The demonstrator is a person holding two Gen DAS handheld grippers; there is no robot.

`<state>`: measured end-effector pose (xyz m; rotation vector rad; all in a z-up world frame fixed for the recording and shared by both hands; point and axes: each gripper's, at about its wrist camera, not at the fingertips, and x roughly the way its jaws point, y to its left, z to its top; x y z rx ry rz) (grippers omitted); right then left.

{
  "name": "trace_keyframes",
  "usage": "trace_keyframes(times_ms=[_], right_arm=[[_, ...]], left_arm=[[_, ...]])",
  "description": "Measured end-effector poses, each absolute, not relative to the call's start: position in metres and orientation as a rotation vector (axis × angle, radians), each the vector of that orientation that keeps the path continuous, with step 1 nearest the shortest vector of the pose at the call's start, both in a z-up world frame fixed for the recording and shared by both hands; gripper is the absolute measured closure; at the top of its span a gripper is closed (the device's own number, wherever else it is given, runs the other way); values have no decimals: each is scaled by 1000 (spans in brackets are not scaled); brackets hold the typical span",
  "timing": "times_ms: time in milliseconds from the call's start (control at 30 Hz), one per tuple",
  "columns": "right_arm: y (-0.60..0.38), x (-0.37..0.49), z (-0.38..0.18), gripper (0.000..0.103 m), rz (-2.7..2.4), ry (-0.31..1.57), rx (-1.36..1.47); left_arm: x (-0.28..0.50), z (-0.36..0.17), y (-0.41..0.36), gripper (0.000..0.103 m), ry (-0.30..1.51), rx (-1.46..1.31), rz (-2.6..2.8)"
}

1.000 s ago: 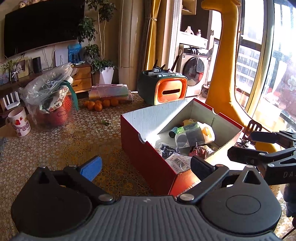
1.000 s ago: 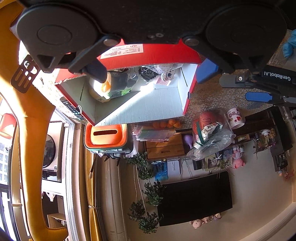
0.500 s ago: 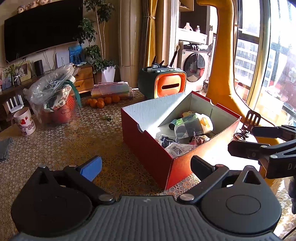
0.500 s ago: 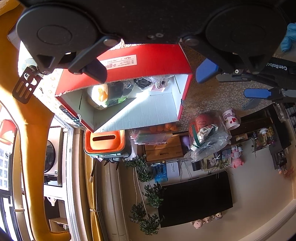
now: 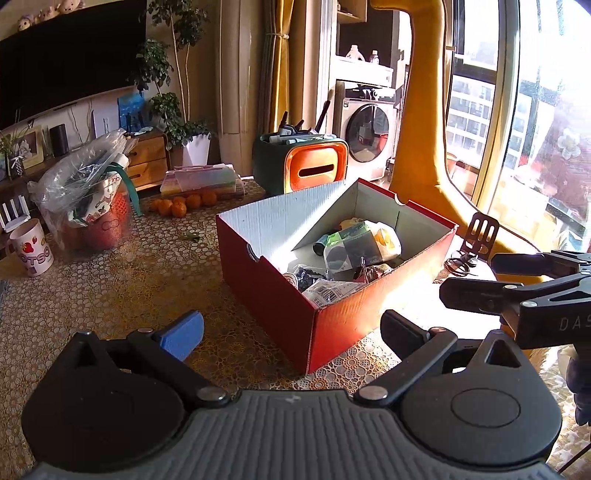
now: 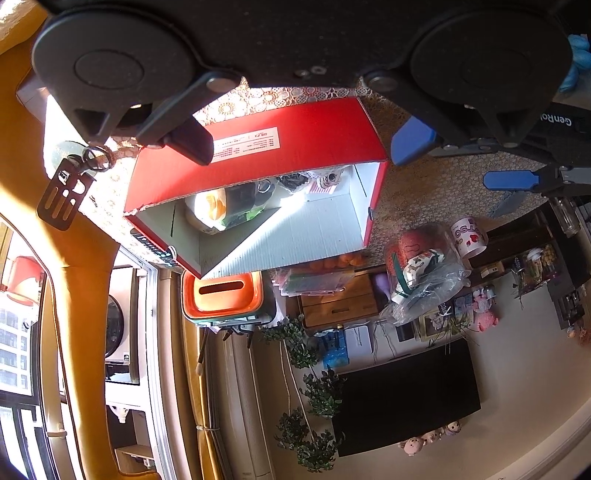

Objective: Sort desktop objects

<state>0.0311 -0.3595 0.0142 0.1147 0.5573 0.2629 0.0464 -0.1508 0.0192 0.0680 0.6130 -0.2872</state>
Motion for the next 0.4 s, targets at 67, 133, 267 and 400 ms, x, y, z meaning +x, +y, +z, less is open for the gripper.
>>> trace_keyframes(times_ms=[67,133,267,400], right_arm=[[-361,30,14,1,250,549,116],[-361,28,15,0,237,537,121],[-362,25,15,0,227,522,121],[-362,24,15,0,218,524,129]], left_arm=[[45,21,-152,1,601,71,-294],[44,21,-153,1,591,74,-297],[43,22,-153,1,582,74,-300],[42,22,-149,1,586,56,-299]])
